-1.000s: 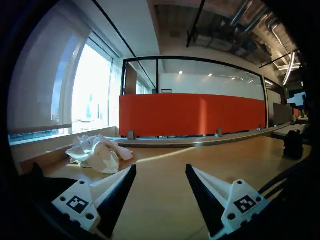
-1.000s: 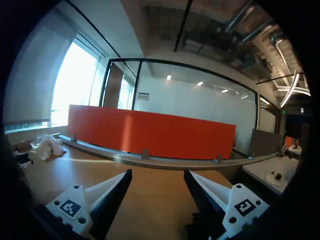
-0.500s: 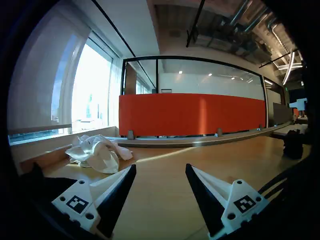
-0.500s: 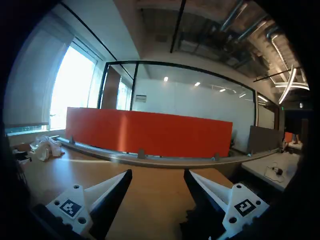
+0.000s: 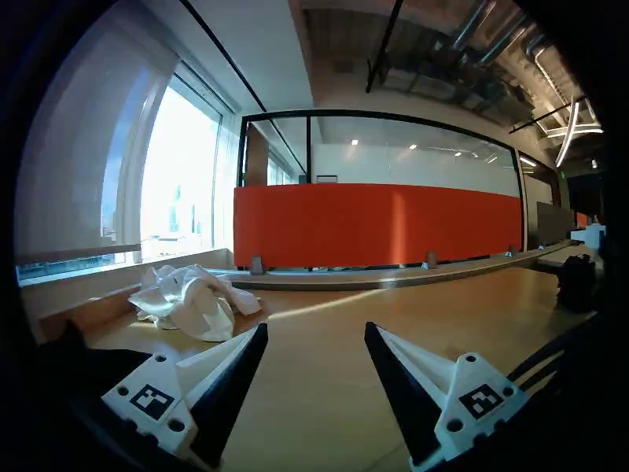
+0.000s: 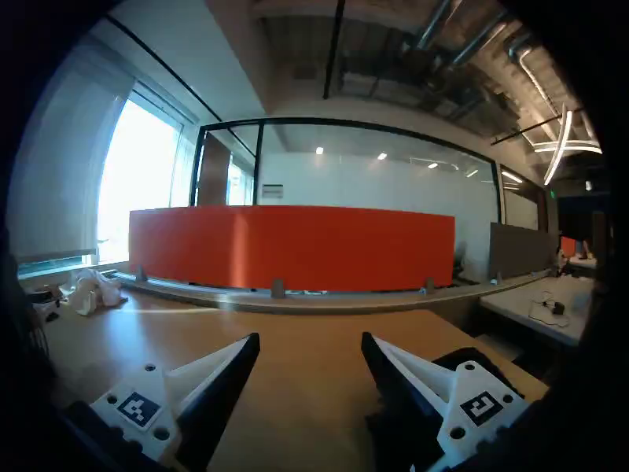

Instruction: Fold towel

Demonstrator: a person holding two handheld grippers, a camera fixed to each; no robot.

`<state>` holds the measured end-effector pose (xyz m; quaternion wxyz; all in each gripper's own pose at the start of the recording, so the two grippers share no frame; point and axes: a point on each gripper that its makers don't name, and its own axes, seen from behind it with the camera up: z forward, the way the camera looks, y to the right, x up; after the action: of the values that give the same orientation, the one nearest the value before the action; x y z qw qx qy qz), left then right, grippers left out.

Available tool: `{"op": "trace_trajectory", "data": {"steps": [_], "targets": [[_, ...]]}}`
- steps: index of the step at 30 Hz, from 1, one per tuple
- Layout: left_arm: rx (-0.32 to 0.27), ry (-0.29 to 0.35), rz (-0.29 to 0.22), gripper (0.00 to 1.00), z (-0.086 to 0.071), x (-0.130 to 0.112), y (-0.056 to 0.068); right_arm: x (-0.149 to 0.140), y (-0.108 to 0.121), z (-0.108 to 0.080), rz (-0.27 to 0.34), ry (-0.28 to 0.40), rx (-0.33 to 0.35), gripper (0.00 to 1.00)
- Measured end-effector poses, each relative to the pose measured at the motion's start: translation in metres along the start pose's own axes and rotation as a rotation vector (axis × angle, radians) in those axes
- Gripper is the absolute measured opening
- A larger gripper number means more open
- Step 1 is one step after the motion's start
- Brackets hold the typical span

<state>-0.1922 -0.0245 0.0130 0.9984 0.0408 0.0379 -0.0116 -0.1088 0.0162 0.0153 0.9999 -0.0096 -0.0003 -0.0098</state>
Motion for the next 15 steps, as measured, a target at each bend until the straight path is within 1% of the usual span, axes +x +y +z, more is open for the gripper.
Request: {"op": "trace_trajectory", "data": {"steps": [6,15], "targets": [[0.000,0.000,0.000,0.91,0.000,0.000,0.000,-0.025,-0.003,0.001,-0.005,-0.002,0.001,1.00],[0.000,0.000,0.000,0.91,-0.001,0.000,0.000,-0.049,0.001,0.005,0.018,-0.009,-0.023,1.00]]}}
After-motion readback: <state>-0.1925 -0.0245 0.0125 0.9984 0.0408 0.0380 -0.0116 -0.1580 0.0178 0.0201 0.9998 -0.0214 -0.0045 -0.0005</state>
